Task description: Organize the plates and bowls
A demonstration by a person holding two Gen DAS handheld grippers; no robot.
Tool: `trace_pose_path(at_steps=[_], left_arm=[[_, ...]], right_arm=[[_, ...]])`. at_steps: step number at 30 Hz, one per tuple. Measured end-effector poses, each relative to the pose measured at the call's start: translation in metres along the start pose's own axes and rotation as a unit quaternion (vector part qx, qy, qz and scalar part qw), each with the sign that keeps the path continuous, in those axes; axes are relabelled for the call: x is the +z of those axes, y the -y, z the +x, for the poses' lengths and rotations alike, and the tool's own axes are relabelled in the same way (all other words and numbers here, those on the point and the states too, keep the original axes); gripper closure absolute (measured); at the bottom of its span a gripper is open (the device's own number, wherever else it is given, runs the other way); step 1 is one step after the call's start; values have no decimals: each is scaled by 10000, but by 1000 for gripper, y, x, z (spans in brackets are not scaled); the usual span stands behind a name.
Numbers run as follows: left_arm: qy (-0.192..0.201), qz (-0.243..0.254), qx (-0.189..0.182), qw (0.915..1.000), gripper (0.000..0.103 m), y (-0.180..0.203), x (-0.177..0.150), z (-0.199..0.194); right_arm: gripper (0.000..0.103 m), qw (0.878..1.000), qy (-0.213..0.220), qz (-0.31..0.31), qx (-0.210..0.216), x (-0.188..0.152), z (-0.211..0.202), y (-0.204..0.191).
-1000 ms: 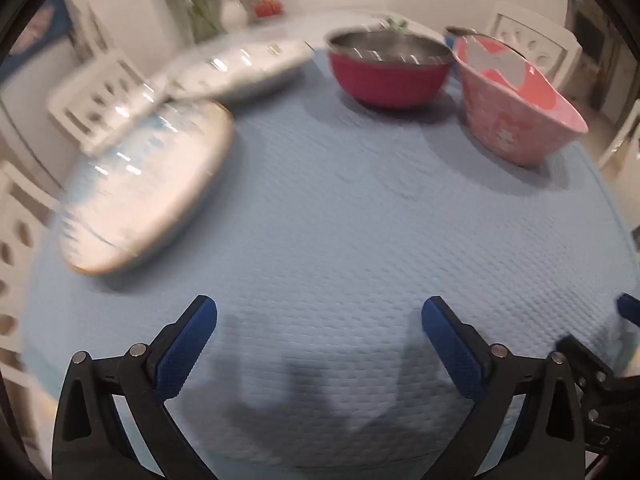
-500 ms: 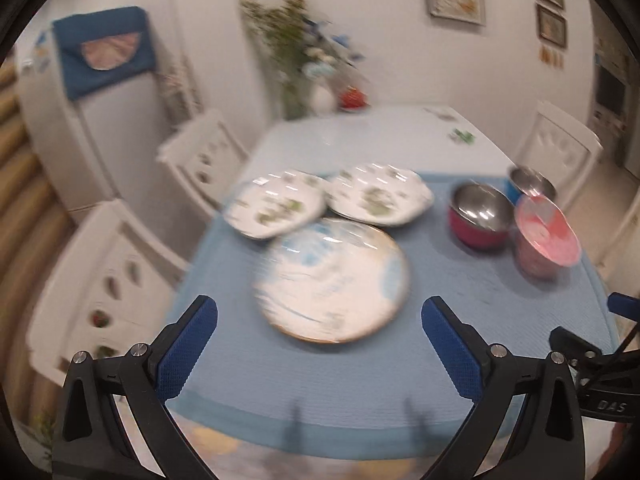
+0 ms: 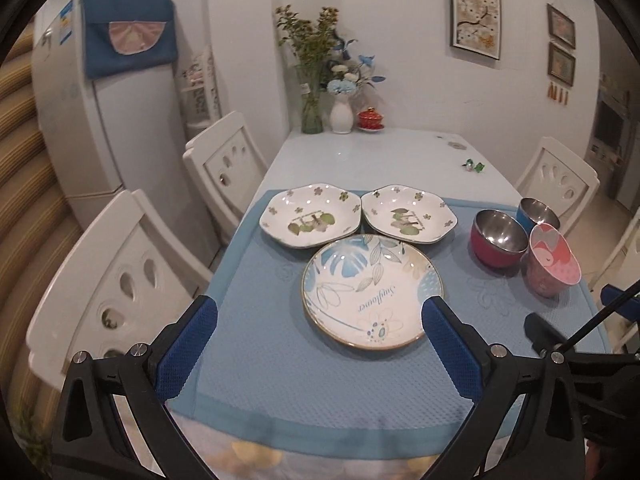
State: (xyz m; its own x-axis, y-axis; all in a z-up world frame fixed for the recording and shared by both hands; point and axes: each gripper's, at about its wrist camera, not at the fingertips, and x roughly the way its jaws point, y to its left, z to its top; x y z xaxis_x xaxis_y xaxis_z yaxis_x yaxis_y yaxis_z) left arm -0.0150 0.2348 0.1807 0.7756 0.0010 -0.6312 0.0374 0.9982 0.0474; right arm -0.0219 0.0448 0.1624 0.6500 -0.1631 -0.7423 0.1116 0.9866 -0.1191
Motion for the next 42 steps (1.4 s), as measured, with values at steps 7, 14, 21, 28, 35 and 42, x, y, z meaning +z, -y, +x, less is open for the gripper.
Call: trace_pose_path(at_steps=[7,14,21,28,35,42], left_arm=[[-42,75,-386,9992,1,-15,8,21],[82,282,-549,9981,1,-15,19,32],[-165,228,-585,9979,1,-22,18,46],[-331,114,-643,9973,1,-25,17,53],[-417,111,-618,9972,1,-24,15,55],[-487,138,-601,9969,1,-23,14,55]], right_arm=[[1,9996,-49,13,-283,5,6,-19],[1,9984,-25,-77,-559,13,12,-31],[1,9983,-231,-143,-512,18,27,-39],[1,9980,-309,-149,-537,17,33,-39],[1,9980,-444,5,-442,15,38,-31],[1,9978,-532,71,-392,14,41,-27]])
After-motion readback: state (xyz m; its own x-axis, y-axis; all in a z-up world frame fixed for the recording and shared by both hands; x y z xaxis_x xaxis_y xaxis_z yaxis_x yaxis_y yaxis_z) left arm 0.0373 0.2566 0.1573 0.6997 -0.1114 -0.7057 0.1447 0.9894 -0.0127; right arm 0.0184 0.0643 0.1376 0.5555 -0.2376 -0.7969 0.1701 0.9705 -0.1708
